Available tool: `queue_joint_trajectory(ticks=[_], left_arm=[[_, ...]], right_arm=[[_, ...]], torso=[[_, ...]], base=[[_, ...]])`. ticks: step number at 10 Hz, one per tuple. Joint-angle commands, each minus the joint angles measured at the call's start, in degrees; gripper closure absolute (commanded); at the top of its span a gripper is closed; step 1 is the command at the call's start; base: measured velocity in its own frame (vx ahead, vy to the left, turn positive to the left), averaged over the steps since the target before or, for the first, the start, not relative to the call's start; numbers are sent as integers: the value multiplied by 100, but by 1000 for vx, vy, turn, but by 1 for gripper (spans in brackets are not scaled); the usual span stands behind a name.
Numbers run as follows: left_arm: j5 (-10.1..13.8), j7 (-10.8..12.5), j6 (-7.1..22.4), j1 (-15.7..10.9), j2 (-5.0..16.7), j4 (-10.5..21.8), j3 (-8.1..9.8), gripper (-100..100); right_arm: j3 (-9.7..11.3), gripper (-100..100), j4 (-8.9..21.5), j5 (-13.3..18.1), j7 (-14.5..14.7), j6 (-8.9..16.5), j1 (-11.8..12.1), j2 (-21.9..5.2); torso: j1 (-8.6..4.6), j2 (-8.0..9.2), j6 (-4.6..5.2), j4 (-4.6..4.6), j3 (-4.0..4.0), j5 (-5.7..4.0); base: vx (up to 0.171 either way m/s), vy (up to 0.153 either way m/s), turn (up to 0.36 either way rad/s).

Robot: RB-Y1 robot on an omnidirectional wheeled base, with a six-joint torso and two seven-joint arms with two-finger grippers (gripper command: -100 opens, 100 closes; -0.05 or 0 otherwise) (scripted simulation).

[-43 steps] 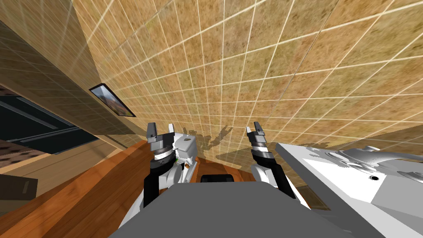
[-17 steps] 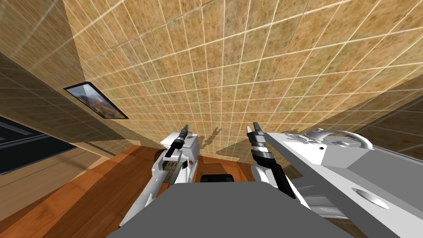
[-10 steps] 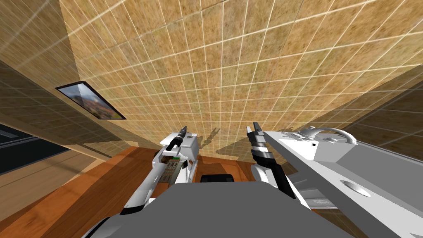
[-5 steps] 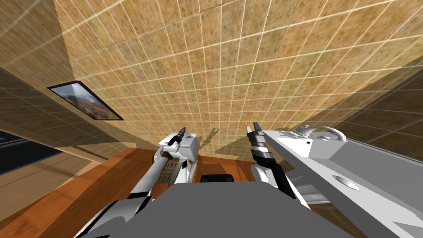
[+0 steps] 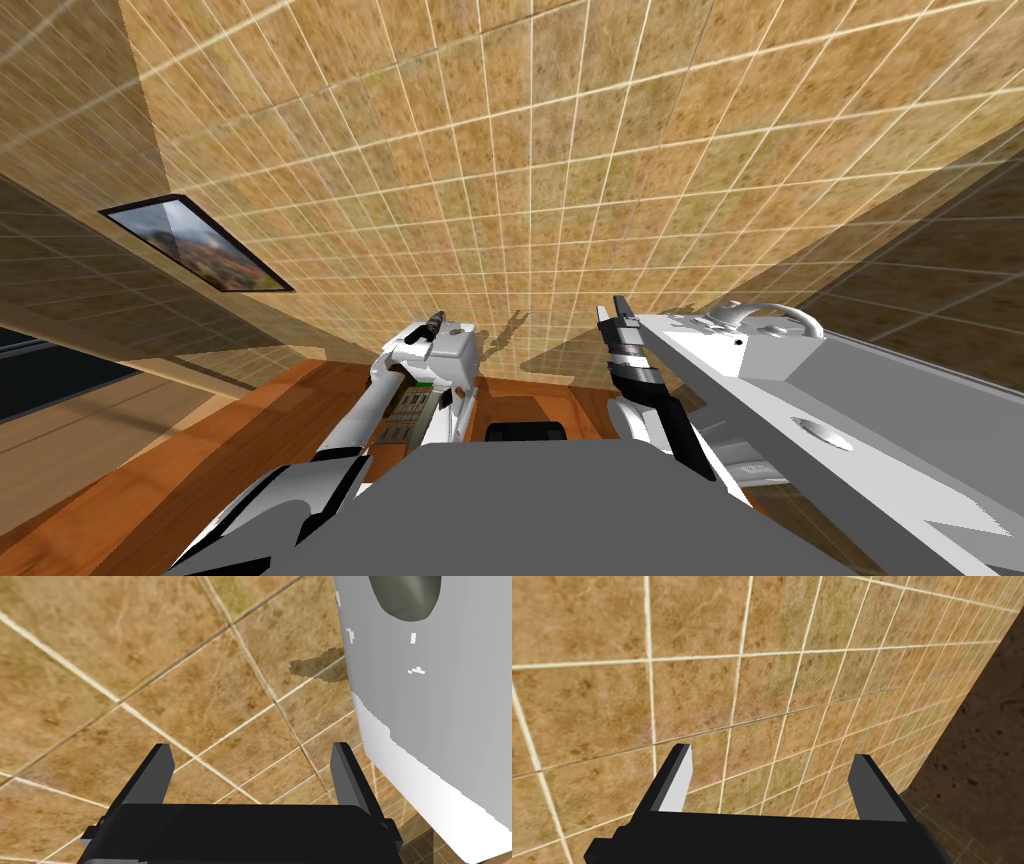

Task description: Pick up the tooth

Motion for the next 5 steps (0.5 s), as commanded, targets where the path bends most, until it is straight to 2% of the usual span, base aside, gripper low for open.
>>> queue_joint_trajectory(ticks=[1, 2, 3, 4, 5], left_arm=[[98, -14, 286, -286, 136, 286, 14, -100], [98, -14, 461, -289, 136, 473, 14, -100], [98, -14, 504, -289, 136, 473, 14, -100], [183, -29, 735, -524, 239, 790, 33, -100], [183, -29, 869, -524, 239, 807, 33, -100]], right_arm=[[0, 0, 0, 0, 0, 0, 0, 0], [0, 0, 0, 0, 0, 0, 0, 0], [0, 0, 0, 0, 0, 0, 0, 0], [0, 0, 0, 0, 0, 0, 0, 0], [0, 0, 0, 0, 0, 0, 0, 0]], torso=[[0, 0, 0, 0, 0, 0], [-3, -2, 2, 1, -1, -2], [-3, -4, 0, -1, -2, -1], [-1, -4, 0, -1, -2, 0], [-4, -4, 1, 0, -2, -2]], base=[[-5, -16, -36], [2, -16, -19], [3, -8, 5], [1, -20, -35], [3, -20, -21]])
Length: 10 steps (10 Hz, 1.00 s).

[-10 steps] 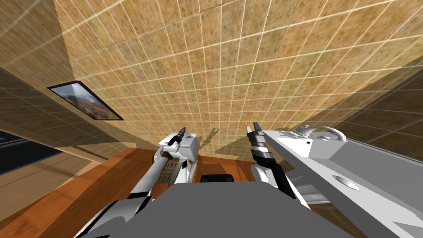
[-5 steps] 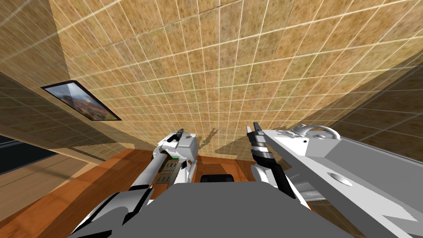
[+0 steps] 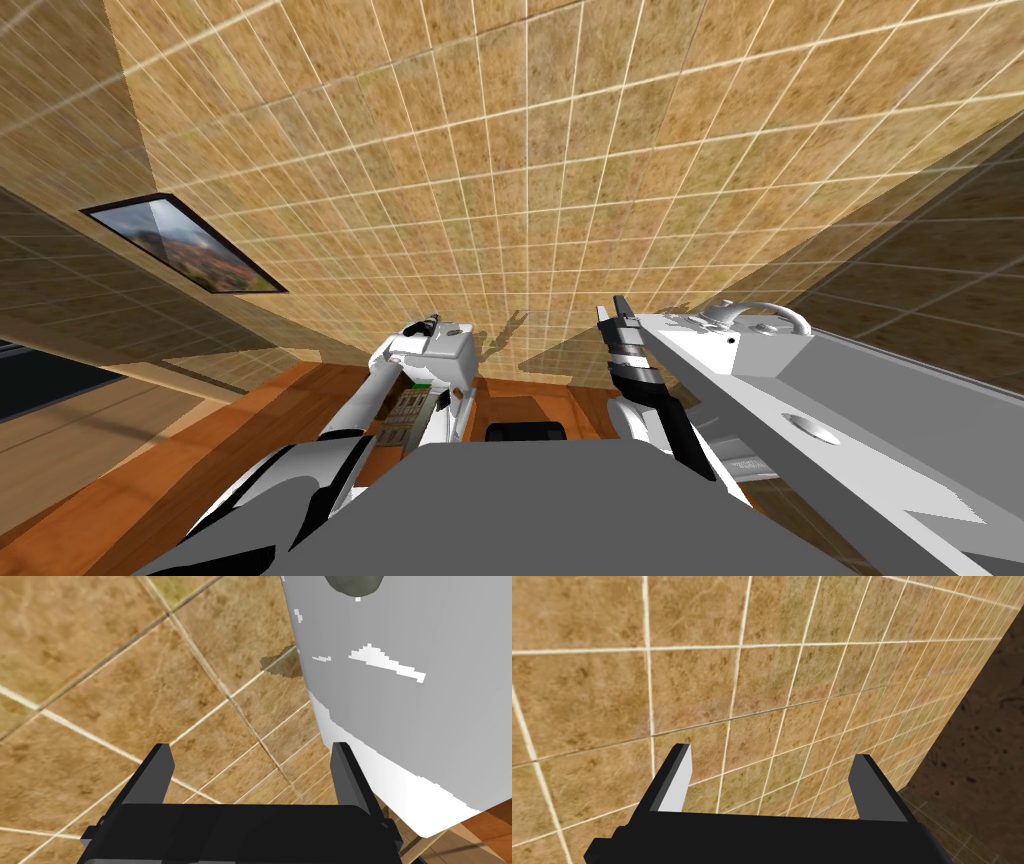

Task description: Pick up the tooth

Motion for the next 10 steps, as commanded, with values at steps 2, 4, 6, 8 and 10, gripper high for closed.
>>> queue_joint_trajectory(ticks=[2, 4, 6, 8, 10], left_arm=[[76, -19, 430, -282, 85, 446, 17, -100], [172, -40, 743, -511, 171, 766, 35, -100], [270, -64, 1020, -734, 248, 1032, 53, -100], [372, -91, 1335, -951, 315, 1271, 70, -100], [475, -120, 1645, -1160, 373, 1603, 86, -100]], right_arm=[[0, 0, 0, 0, 0, 0, 0, 0], [0, 0, 0, 0, 0, 0, 0, 0], [0, 0, 0, 0, 0, 0, 0, 0], [0, 0, 0, 0, 0, 0, 0, 0], [0, 0, 0, 0, 0, 0, 0, 0]], torso=[[-4, -3, 2, 0, -1, -1], [-7, -5, 2, -1, -3, -2], [0, -3, 0, -1, -2, 0], [-3, -3, 1, -1, -2, -1], [-8, -7, 1, -2, -4, -2]], base=[[9, -28, -20], [14, -35, -19], [7, -20, -9], [16, -35, -21], [20, -39, -14]])
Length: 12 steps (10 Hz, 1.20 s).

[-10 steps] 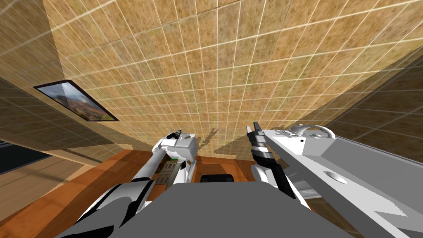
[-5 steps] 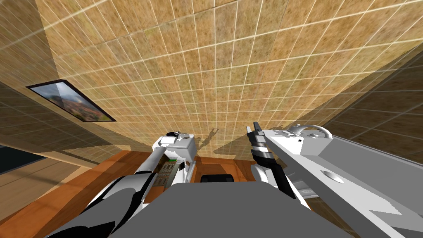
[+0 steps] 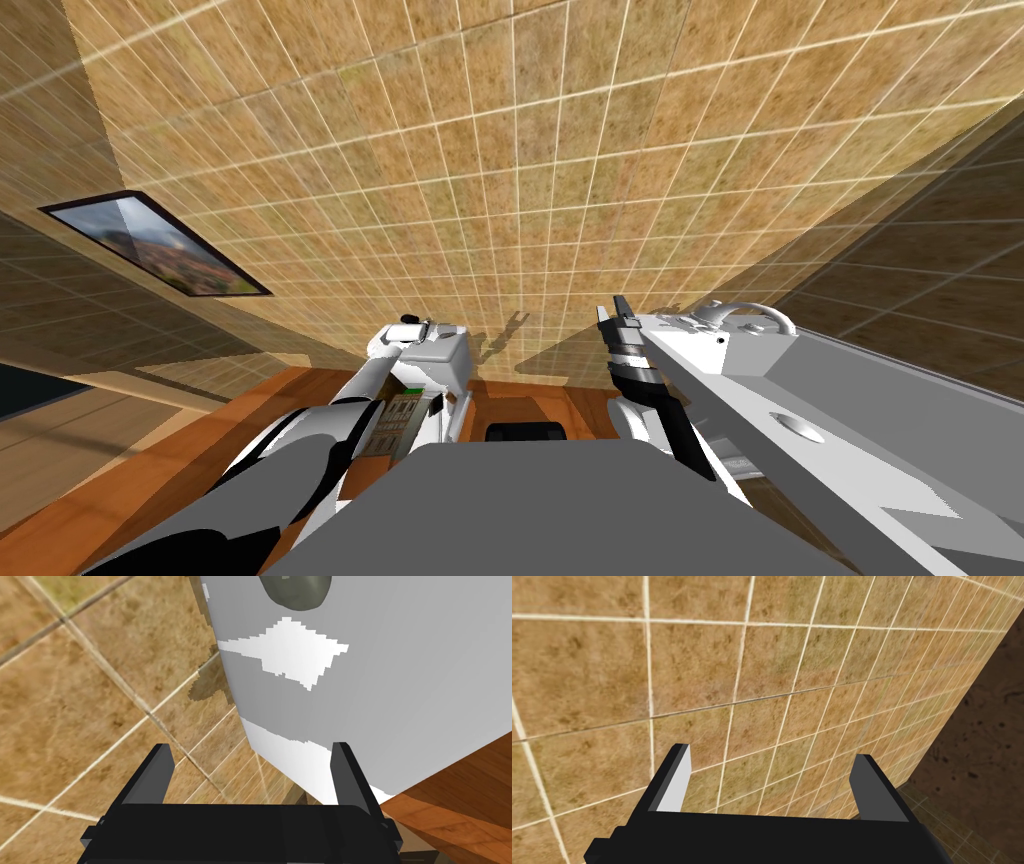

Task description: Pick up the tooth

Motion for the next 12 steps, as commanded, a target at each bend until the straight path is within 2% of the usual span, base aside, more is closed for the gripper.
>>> queue_joint_trajectory(ticks=[1, 2, 3, 4, 5, 6, 7, 8, 9, 11, 12], left_arm=[[56, -17, 282, -85, 32, 195, 12, -100], [161, -48, 471, -285, 83, 357, 28, -100], [161, -48, 595, -285, 83, 485, 28, -100], [264, -80, 813, -477, 127, 618, 42, -100], [264, -80, 894, -477, 127, 761, 42, -100], [366, -112, 1110, -658, 167, 922, 56, -100], [366, -112, 1176, -658, 167, 1020, 56, -100], [465, -144, 1412, -829, 201, 1184, 70, -100], [465, -144, 1440, -829, 201, 1262, 70, -100], [649, -206, 1819, -1132, 262, 1628, 93, -100], [649, -206, 1906, -1132, 262, 1685, 93, -100]], right_arm=[[0, 0, 0, 0, 0, 0, 0, 0], [0, 0, 0, 0, 0, 0, 0, 0], [0, 0, 0, 0, 0, 0, 0, 0], [0, 0, 0, 0, 0, 0, 0, 0], [0, 0, 0, 0, 0, 0, 0, 0], [0, 0, 0, 0, 0, 0, 0, 0], [0, 0, 0, 0, 0, 0, 0, 0], [0, 0, 0, 0, 0, 0, 0, 0], [0, 0, 0, 0, 0, 0, 0, 0], [0, 0, 0, 0, 0, 0, 0, 0], [0, 0, 0, 0, 0, 0, 0, 0]], torso=[[0, 0, 0, 0, 0, 0], [2, 1, -1, 0, 0, 1], [-4, -2, 0, 0, -1, -1], [0, 0, -2, -1, -1, 0], [-3, -2, 0, -1, -1, 0], [2, -1, -1, -1, -1, 1], [0, -2, 0, -1, -1, 0], [1, -2, -1, -1, -2, 1], [-3, -2, 0, -1, -1, 0], [-3, -4, -1, -1, -3, 0], [-7, -10, 0, -2, -6, -2]], base=[[20, -36, -13], [27, -52, -17], [24, -40, -11], [27, -45, -15], [24, -35, -14], [28, -41, -20], [29, -38, -8], [26, -49, -16], [26, -39, -7], [45, -55, -21], [40, -47, -7]])
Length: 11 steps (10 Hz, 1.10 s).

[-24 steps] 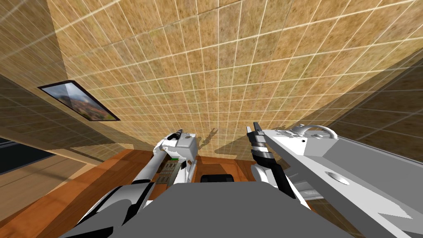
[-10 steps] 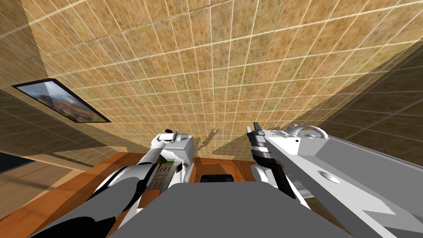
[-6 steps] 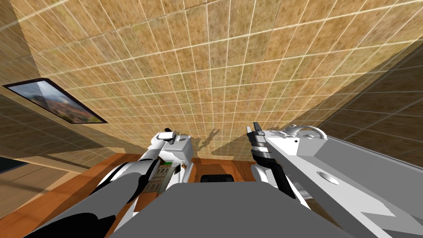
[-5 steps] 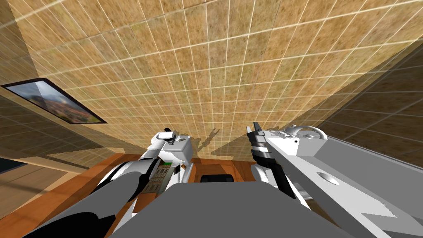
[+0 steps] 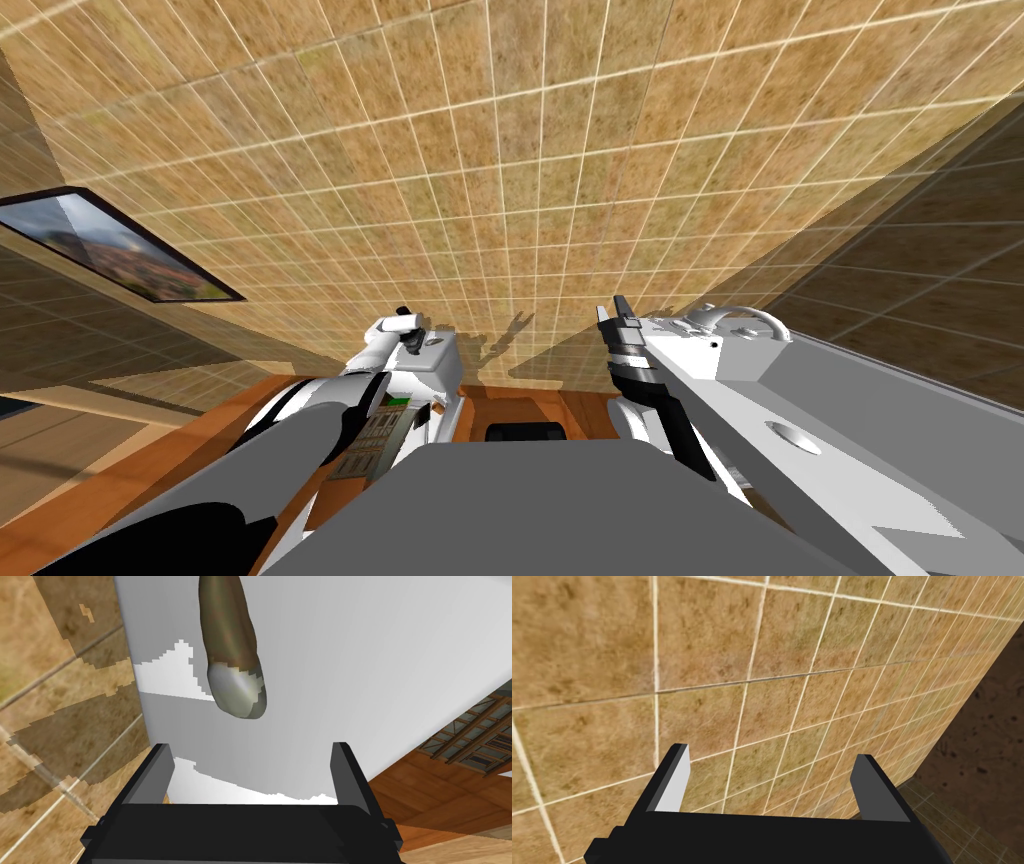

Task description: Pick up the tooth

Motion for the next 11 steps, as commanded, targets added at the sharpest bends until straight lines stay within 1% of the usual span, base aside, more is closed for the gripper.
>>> queue_joint_trajectory(ticks=[1, 2, 3, 5, 7, 8, 9, 10, 11], left_arm=[[101, -34, 286, -147, 35, 210, 15, -100], [175, -59, 451, -264, 60, 364, 24, -100], [175, -59, 464, -264, 60, 364, 24, -100], [294, -100, 731, -447, 98, 599, 40, -100], [382, -128, 902, -588, 118, 743, 53, -100], [352, -123, 834, -554, 115, 721, 48, -100], [358, -131, 846, -565, 116, 737, 48, 0], [643, -105, 746, -411, 290, 652, -191, -100], [699, -105, 746, -411, 290, 652, -191, -100]], right_arm=[[0, 0, 0, 0, 0, 0, 0, 0], [0, 0, 0, 0, 0, 0, 0, 0], [0, 0, 0, 0, 0, 0, 0, 0], [0, 0, 0, 0, 0, 0, 0, 0], [0, 0, 0, 0, 0, 0, 0, 0], [0, 0, 0, 0, 0, 0, 0, 0], [0, 0, 0, 0, 0, 0, 0, 0], [0, 0, 0, 0, 0, 0, 0, 0], [0, 0, 0, 0, 0, 0, 0, 0]], torso=[[0, 0, 0, 0, 0, 0], [-1, 0, 1, 1, 1, 0], [-6, -5, 1, 0, -2, -1], [6, 1, 0, 0, 1, 1], [4, -2, 0, 0, -1, 1], [4, -9, 1, -1, -5, 1], [12, 1, -1, -1, 0, 3], [17, 11, -2, 2, 6, 4], [14, 7, -3, 2, 4, 4]], base=[[40, -50, -17], [60, -66, -22], [44, -46, -5], [41, -33, -24], [61, -37, -27], [35, -15, -7], [6, -3, 1], [34, -23, -16], [38, -25, 1]])
